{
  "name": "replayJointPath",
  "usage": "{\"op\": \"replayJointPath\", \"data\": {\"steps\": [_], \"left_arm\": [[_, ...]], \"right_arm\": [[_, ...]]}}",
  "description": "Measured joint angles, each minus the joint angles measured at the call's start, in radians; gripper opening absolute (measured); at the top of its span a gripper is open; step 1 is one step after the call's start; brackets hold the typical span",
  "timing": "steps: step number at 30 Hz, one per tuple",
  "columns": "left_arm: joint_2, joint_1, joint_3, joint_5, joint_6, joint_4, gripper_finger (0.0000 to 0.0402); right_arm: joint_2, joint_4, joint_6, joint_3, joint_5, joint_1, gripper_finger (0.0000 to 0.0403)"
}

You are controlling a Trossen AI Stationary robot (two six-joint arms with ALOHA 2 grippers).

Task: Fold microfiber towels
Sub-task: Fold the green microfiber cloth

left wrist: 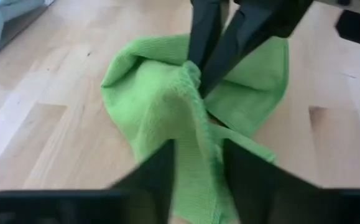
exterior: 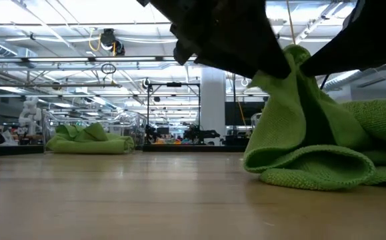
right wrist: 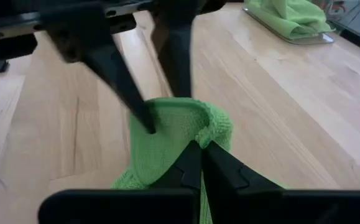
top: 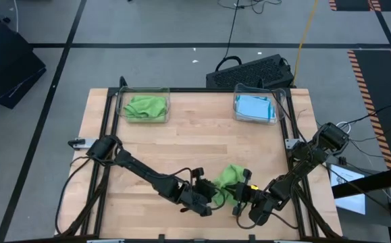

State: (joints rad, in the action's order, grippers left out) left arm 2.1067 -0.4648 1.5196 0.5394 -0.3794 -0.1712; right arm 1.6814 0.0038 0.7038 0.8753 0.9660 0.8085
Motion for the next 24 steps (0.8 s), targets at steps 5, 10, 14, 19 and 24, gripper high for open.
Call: {"op": "replayJointPath", "data": {"steps": [5, 10, 14, 19, 24], "left_arm": [[-0.004, 0.007, 0.0, -0.014, 0.056, -0.029, 0.0014], [-0.062, 0.002, 0.0, 0.03, 0.098, -0.066, 0.0005], [-0.112, 0.004, 0.001, 0.087, 0.144, -0.108, 0.0005], [-0.158, 0.027, 0.0, 0.133, 0.209, -0.182, 0.0005], [-0.173, 0.07, 0.0, 0.136, 0.221, -0.239, 0.0004]], "right_arm": [[0.0, 0.006, -0.03, 0.0, -0.003, 0.001, 0.0002], [0.0, -0.027, -0.061, 0.0, 0.001, 0.012, 0.0024], [-0.017, -0.161, -0.005, 0.0, -0.001, 0.009, 0.0055], [-0.073, -0.425, 0.217, 0.0, -0.036, 0.009, 0.0105], [-0.11, -0.403, 0.248, 0.0, -0.171, 0.024, 0.0146]]}}
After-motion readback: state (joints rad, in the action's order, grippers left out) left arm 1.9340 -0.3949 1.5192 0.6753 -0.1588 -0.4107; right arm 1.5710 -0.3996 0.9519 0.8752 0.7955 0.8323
